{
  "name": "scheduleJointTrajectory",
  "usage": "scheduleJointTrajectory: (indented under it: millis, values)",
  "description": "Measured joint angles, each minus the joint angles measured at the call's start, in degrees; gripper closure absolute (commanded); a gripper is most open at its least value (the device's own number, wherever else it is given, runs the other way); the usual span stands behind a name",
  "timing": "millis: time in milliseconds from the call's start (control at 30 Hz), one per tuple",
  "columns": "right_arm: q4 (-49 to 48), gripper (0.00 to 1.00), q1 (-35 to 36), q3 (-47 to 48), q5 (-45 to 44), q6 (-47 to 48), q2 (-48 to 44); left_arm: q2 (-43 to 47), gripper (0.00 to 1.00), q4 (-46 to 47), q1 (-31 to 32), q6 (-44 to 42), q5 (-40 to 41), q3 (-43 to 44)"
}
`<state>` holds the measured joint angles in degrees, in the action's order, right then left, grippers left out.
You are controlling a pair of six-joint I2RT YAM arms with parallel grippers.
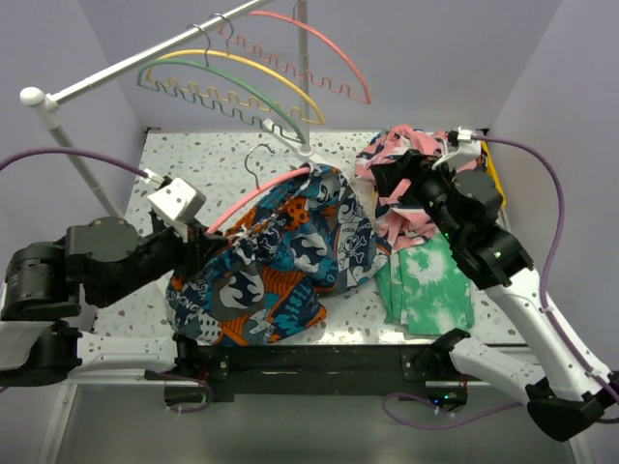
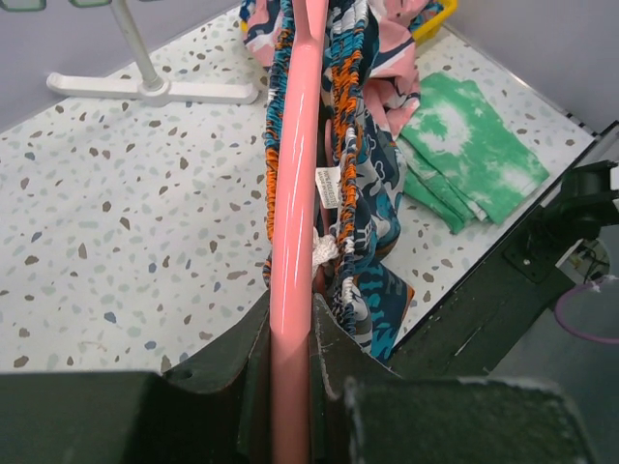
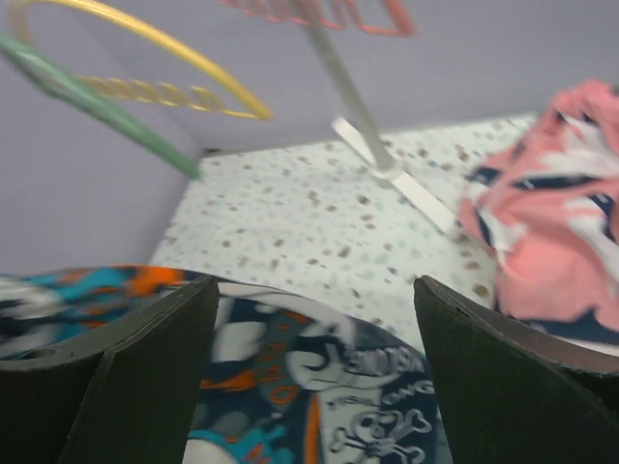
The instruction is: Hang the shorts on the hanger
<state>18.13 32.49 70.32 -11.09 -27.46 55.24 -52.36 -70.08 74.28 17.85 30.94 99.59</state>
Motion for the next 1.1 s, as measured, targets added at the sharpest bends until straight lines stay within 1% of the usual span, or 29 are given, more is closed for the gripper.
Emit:
scheduleJointTrajectory:
  millis: [67, 167, 233, 300, 367, 467, 533, 600, 700, 767, 867, 967, 1100]
  values:
    - [-0.7, 0.14, -2.3, -5.4, -0.4, -1.5, 0.0, 0.8, 1.0, 0.0, 0.0, -0.7, -1.0, 1.4]
    - [-2.5, 0.13, -3.0, -11.1, 0.2, -3.4, 3.9, 1.9, 1.0, -0.6, 0.0, -2.1, -2.7, 5.0]
    - [-4.1, 0.13, -3.2, -13.7, 0.3, -4.7, 7.7, 2.5, 1.0, -1.3, 0.0, -2.7, -3.8, 8.0]
    - [-6.3, 0.16, -3.5, -16.2, 0.5, -6.3, 10.7, 3.4, 1.0, -1.1, 0.0, -3.2, -4.4, 9.9]
    - [-8.1, 0.18, -3.7, -17.7, 1.6, -8.0, 12.7, 4.2, 1.0, -1.2, 0.0, -3.6, -4.8, 10.7]
    - [-12.9, 0.18, -2.7, -19.5, 3.3, -11.0, 14.6, 4.7, 1.0, -1.3, 0.0, -3.5, -4.5, 11.0]
    - [-15.2, 0.18, 0.4, -20.3, 3.0, -12.4, 15.6, 4.7, 1.0, -1.5, 0.0, -3.4, -3.7, 10.7]
    - [-17.6, 0.19, 5.4, -21.0, 2.9, -13.7, 16.5, 4.7, 1.0, -1.6, 0.0, -2.7, -2.3, 9.5]
    - [-20.5, 0.19, 13.1, -21.9, 2.9, -15.9, 18.0, 5.0, 1.0, -1.9, 0.0, -1.2, -0.2, 6.6]
    - [-22.0, 0.19, 16.8, -21.9, 3.0, -17.0, 19.2, 5.7, 1.0, -2.4, 0.0, 0.2, 1.0, 3.8]
    - [-24.4, 0.19, 19.8, -21.7, 3.0, -18.0, 22.2, 7.0, 1.0, -3.6, 0.0, 2.6, 2.4, 0.9]
    - [-25.7, 0.19, 22.6, -20.2, 3.0, -18.4, 27.0, 9.2, 1.0, -5.1, 0.0, 4.7, 3.7, -1.5]
    - [-25.9, 0.18, 26.5, -15.1, 3.2, -18.6, 33.9, 11.9, 1.0, -7.5, 0.0, 8.0, 5.6, -2.3]
